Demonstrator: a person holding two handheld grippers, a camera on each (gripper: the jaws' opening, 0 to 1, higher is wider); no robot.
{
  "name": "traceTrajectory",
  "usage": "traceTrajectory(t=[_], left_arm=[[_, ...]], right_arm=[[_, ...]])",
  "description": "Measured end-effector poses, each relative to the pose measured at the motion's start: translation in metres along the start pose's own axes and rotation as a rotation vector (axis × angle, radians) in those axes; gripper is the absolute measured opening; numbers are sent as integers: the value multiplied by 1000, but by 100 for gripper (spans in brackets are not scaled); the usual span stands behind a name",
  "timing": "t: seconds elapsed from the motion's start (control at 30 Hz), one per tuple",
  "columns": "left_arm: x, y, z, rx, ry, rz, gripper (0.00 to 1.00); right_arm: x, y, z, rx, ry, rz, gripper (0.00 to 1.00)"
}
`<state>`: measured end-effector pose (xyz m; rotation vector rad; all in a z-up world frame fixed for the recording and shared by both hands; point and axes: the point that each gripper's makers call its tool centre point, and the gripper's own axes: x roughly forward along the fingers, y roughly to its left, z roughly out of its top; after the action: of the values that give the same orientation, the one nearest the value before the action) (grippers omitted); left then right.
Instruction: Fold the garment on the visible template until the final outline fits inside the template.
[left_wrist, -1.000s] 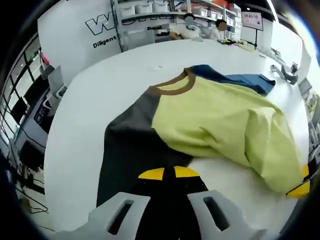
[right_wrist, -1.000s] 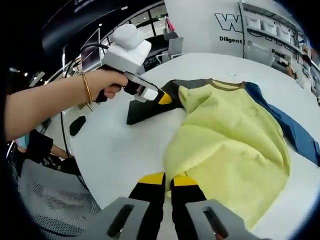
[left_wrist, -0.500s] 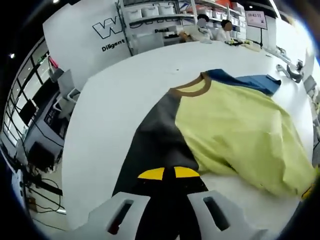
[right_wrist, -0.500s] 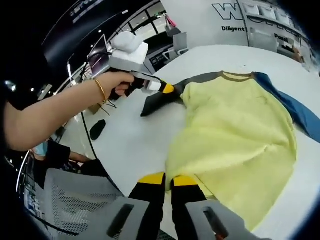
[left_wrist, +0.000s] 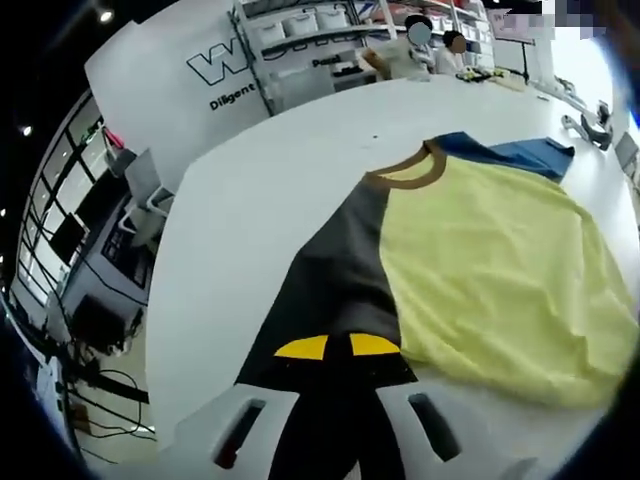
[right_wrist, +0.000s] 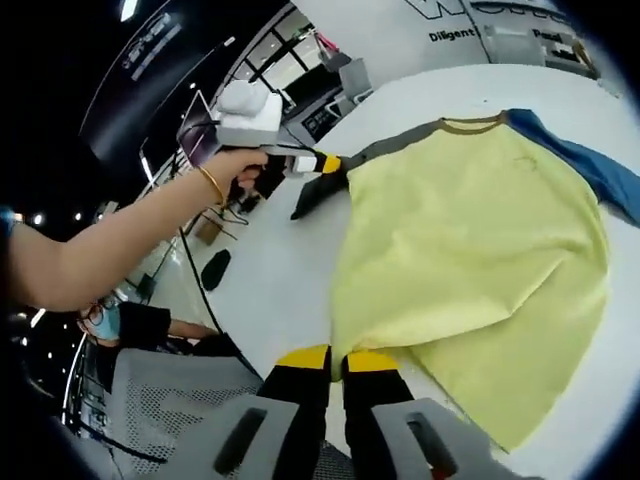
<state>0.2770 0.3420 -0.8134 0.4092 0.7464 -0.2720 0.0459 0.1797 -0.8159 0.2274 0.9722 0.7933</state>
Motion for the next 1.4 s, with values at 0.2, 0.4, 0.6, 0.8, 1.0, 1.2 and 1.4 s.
traceTrajectory(t=[0.2,0.4,0.6,0.8,1.0,1.2,1.4], left_arm=[[-16,-14,7,-7,-67,-55,26],[-36,-27,8,-18,-96,-79,28],[-45,-41,-3,-18,-84,-112,26],[-43,-56,-22,-77,-38,-158,25],[-30,-66,-29,-140,-12,-196,24],[-21,-72,-29,-181,0,-223,25],[-13,-76,-29,-194,18,-230,22]], right_arm=[[-9,-11,-3,-61,3,-55,16],[-29,-35,11,-130,-51,-163,17],[-43,-55,13,-131,-67,-225,17],[-59,-83,12,-139,-75,-350,22],[-69,-112,-4,-92,-27,-470,30],[-69,-120,-16,-40,0,-507,33],[-72,-126,-25,1,30,-570,32]])
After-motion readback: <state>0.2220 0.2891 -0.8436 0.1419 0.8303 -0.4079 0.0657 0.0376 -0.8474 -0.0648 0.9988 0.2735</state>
